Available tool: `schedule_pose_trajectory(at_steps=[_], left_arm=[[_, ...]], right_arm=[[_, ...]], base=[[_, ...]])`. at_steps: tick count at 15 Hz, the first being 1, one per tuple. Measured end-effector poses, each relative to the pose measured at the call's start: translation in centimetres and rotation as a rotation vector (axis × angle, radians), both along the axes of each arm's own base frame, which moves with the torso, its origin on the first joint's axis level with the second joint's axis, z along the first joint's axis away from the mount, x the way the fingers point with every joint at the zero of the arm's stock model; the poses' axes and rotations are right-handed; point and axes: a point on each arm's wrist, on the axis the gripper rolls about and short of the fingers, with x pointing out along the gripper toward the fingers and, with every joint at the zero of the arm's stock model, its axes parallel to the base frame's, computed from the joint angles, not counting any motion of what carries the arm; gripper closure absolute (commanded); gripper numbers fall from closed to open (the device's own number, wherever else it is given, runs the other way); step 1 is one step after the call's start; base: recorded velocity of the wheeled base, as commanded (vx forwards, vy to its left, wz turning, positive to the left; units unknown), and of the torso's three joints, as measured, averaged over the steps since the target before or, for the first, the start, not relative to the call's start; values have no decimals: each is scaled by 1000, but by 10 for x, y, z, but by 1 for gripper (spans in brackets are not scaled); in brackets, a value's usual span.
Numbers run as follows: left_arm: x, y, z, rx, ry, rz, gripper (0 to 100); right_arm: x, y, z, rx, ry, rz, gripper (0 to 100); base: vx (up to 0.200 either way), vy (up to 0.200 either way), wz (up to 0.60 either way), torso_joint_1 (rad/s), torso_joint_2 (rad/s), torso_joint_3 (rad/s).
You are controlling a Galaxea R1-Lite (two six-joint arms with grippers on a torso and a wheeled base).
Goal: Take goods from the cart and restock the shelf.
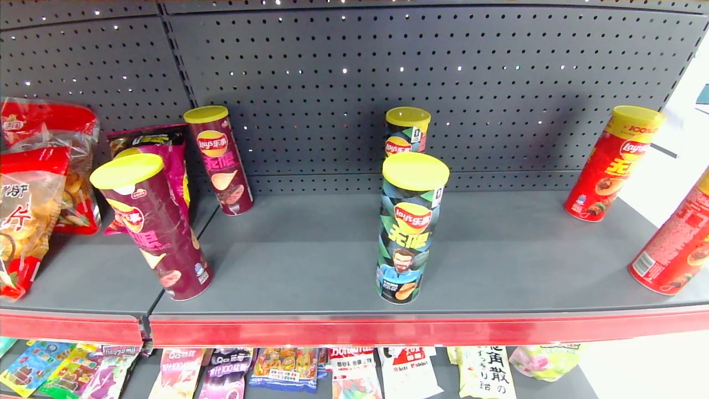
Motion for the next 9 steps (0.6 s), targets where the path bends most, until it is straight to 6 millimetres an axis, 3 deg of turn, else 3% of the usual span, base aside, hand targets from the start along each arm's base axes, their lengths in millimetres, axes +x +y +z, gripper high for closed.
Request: schedule_pose_trajectory(at_steps=[9], left_arm=[[0,0,0,0,-1,0,0]], right_arm=[[0,0,0,0,1,0,0]], base=[[0,0,0,0,0,0]])
